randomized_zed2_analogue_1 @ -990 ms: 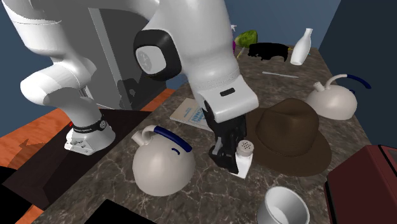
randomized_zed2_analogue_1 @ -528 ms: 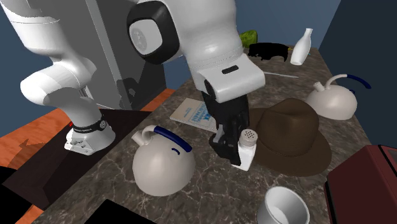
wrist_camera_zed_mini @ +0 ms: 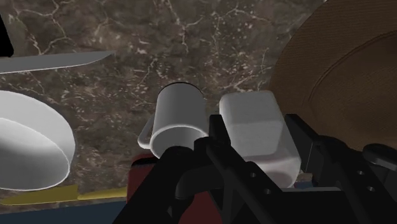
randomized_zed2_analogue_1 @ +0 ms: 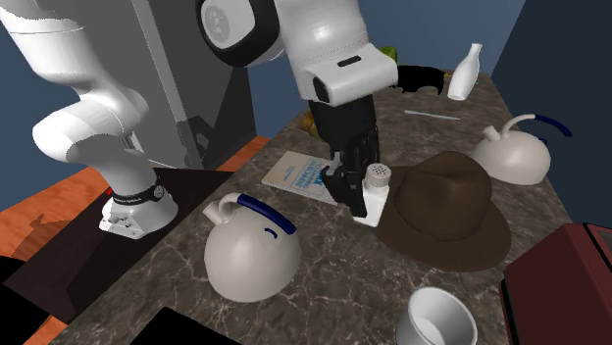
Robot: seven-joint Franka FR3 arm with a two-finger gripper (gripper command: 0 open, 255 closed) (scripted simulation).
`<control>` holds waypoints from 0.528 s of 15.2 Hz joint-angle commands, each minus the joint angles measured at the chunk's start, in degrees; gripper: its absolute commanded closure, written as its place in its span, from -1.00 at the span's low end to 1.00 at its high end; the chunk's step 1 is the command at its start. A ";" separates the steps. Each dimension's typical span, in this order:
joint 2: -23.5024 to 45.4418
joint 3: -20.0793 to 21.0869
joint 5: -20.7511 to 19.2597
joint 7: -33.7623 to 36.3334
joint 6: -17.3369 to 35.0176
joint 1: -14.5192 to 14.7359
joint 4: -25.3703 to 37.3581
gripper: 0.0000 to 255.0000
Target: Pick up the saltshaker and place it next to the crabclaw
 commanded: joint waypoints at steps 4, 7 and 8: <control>-4.34 3.14 -4.18 8.38 0.40 2.79 -4.94 1.00; -6.46 5.48 -6.34 13.60 0.27 4.41 -7.27 1.00; -7.06 6.29 -6.98 15.33 0.17 4.94 -7.91 1.00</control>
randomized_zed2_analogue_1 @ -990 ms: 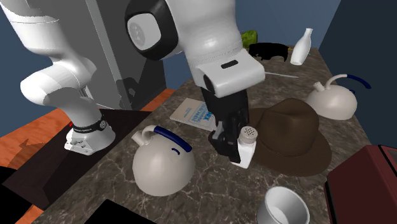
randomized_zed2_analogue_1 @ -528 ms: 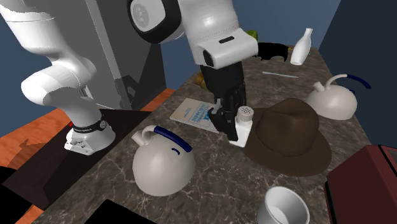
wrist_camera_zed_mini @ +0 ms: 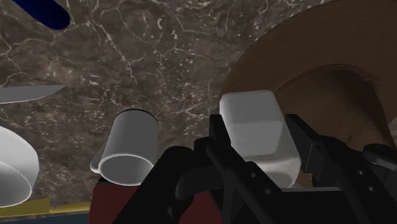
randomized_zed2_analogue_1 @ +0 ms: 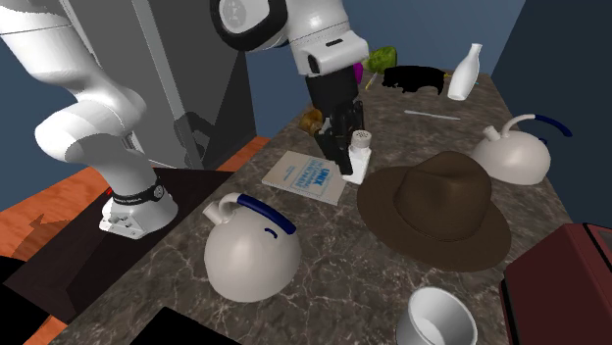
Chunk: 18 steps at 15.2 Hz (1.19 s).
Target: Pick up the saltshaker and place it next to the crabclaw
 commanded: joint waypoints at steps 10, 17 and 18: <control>-3.48 9.81 -5.30 18.63 -2.67 5.70 -3.05 1.00; -2.21 16.11 -7.52 29.60 -5.46 9.43 -1.04 1.00; -1.80 16.99 -7.84 31.13 -5.93 9.97 -0.48 1.00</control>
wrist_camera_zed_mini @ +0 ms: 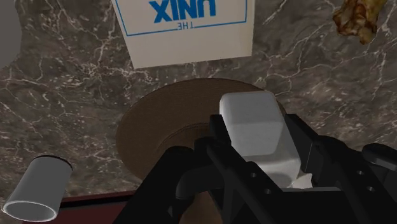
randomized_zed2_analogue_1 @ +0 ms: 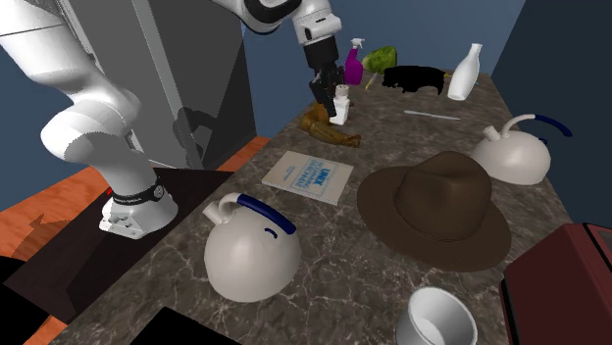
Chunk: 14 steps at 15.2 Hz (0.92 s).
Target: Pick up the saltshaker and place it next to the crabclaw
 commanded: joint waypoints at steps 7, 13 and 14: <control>4.94 6.78 -2.98 12.27 -4.64 4.62 6.57 1.00; 10.98 10.99 -6.02 20.81 -9.03 8.58 14.21 1.00; 12.18 11.58 -6.60 22.16 -9.88 9.34 15.74 1.00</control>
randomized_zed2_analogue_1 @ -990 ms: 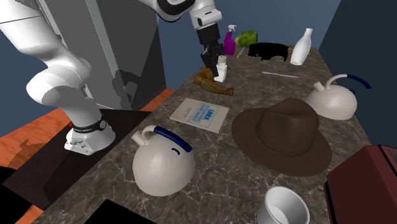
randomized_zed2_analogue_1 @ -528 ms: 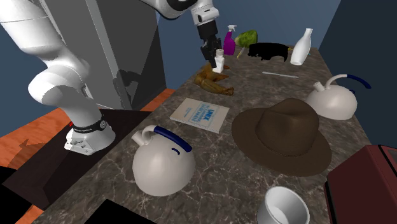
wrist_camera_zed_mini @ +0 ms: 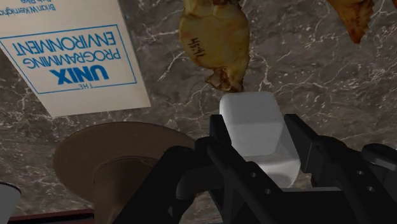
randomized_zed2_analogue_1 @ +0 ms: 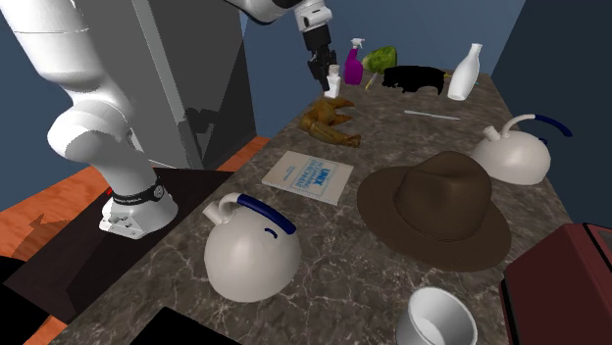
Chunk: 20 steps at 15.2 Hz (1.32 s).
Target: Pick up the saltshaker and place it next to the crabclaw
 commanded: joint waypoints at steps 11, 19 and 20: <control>18.32 4.86 -7.92 14.14 -12.62 11.92 24.35 1.00; 33.53 4.50 -12.35 17.65 -22.54 22.21 47.10 1.00; 33.43 4.48 -12.37 17.95 -21.78 22.04 46.17 1.00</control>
